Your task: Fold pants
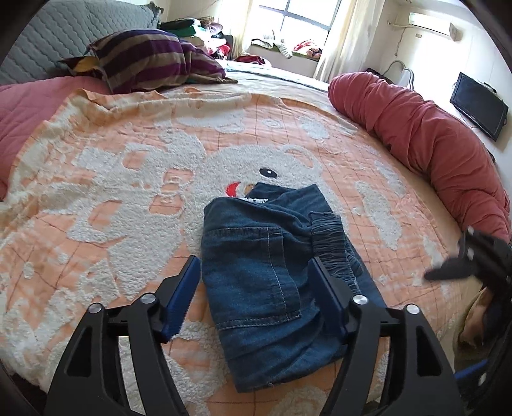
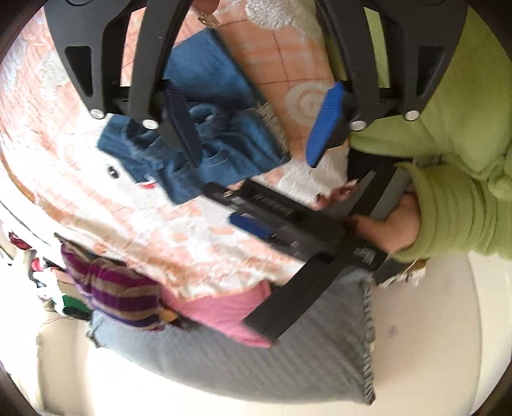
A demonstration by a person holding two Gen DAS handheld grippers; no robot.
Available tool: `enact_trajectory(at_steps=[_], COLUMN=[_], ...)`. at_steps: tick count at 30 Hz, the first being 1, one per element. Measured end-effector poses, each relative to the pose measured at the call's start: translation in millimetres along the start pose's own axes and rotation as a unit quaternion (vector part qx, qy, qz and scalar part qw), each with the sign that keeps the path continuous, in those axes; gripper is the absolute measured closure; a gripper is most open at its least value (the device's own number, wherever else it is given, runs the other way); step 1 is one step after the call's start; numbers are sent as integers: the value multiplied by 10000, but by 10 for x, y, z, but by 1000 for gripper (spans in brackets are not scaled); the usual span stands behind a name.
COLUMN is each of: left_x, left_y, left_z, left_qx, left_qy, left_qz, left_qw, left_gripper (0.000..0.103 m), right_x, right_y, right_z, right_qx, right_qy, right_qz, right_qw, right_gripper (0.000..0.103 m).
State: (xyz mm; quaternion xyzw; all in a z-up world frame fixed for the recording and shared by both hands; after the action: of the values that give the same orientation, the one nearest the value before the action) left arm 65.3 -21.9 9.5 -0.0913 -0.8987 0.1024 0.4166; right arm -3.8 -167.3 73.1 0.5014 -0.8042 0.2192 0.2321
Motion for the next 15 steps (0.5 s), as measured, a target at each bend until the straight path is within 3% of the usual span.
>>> enact_trajectory(at_steps=[7,10,15], left_x=[94,118,124], left_y=[-25,-31,-32], left_z=[0,6,10], left_qx=[-2,-5,-36], left_qy=[-106,-129,-162], left_qz=[3,-17,-92], left_qw=[9999,9999,9998], left_gripper=[23,15,13], right_x=[128,134,117], right_y=[-319,-450,-653], right_z=[8,50,134], right_qx=[-537,-759,-1038], right_qy=[-213,-231,-137], right_qz=[492,698,1039], right_qw=[9971,9944,9891], right_gripper=[24,20,18])
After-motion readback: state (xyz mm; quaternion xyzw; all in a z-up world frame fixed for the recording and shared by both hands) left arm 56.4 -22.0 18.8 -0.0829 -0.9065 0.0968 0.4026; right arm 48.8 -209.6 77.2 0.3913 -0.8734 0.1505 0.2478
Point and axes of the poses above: each gripper's, at about its wrist camera, not at the fingertips, and x roughly against the way its jaws point, y to its left, z to its underside, the point moved 3 cm from there along -x, roughly the way its jaws point, and after that the axes turned 7 degrees about x, right-handed, at the moved point
